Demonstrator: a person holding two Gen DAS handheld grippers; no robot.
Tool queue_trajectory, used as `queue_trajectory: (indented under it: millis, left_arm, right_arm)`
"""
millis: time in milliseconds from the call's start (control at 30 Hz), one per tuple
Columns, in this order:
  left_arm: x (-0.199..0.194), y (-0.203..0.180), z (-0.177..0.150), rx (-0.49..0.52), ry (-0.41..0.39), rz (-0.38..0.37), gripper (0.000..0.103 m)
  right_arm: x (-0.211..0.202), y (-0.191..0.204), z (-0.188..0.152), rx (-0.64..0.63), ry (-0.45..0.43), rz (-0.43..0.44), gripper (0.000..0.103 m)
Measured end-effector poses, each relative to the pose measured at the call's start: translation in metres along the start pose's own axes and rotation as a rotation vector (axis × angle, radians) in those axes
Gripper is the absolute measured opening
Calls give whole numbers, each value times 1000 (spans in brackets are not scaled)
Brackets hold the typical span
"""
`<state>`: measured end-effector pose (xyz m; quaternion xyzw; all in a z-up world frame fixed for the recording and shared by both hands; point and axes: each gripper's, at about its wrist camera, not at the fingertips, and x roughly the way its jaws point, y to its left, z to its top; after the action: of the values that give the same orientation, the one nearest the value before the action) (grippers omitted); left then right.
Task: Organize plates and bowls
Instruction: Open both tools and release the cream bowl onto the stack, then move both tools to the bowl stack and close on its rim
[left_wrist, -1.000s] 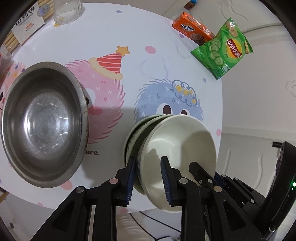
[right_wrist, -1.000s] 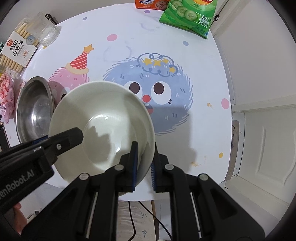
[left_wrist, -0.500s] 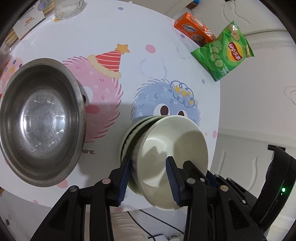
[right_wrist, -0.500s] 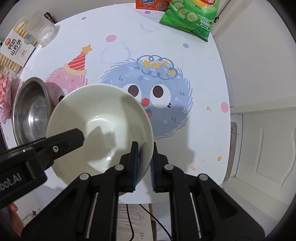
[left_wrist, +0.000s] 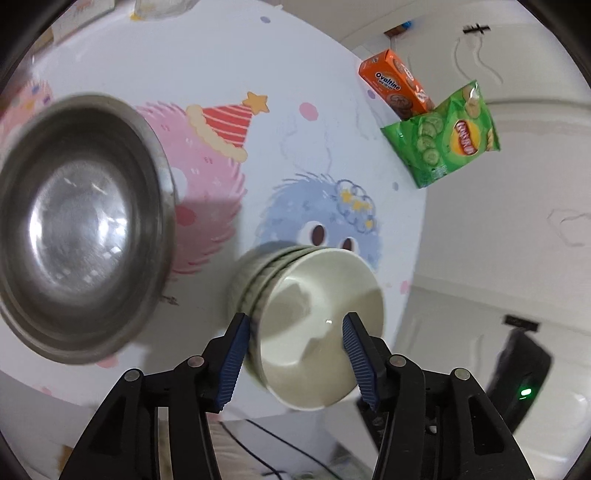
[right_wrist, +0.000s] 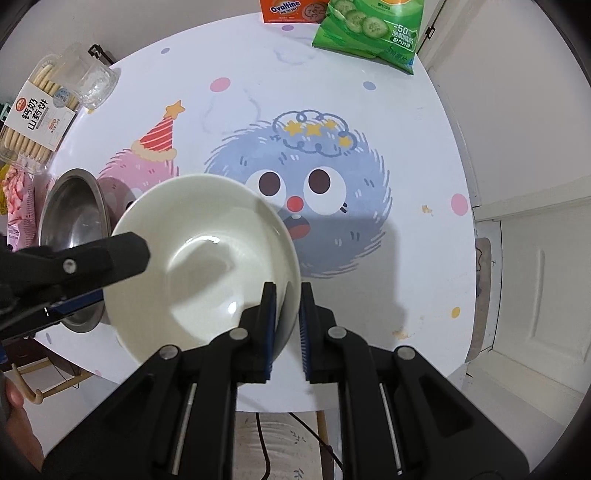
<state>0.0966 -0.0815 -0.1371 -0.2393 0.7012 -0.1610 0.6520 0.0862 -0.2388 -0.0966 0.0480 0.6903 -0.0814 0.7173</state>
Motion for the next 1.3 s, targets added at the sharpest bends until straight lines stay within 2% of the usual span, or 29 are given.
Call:
queue_trajectory:
  millis: [333, 367, 433, 467, 500, 567, 667, 700, 800, 1067, 1300]
  left_arm:
    - [-6, 2, 1, 18, -14, 16, 55]
    - [-8, 1, 0, 26, -18, 19, 56]
    - [-10, -1, -2, 43, -25, 24, 59]
    - [-12, -1, -3, 50, -28, 24, 64]
    - [-14, -2, -4, 61, -31, 25, 67]
    - [-17, -4, -6, 83, -39, 26, 79]
    - [-22, -6, -10, 117, -59, 37, 88]
    - [-24, -6, -11, 132, -66, 43, 89]
    - [-28, -8, -16, 170, -84, 58, 103]
    - [-24, -8, -28, 188, -80, 56, 103]
    - [-10, 1, -37, 128, -69, 74, 103]
  right_arm:
    - [-4, -1, -1, 8, -2, 7, 15]
    - [-6, -2, -2, 8, -7, 13, 20]
    - [-10, -2, -3, 10, -16, 15, 37]
    - [-14, -4, -4, 12, -27, 20, 50]
    - [-17, -4, -4, 15, -35, 24, 59]
    - [-23, -6, -5, 17, -49, 35, 62]
    - [-31, -11, -6, 30, -54, 57, 73]
    - [-34, -13, -7, 35, -58, 63, 74]
    - [-41, -20, -10, 48, -78, 70, 75]
    - [-49, -40, -16, 89, -83, 61, 75]
    - [-39, -62, -16, 167, -52, 145, 75]
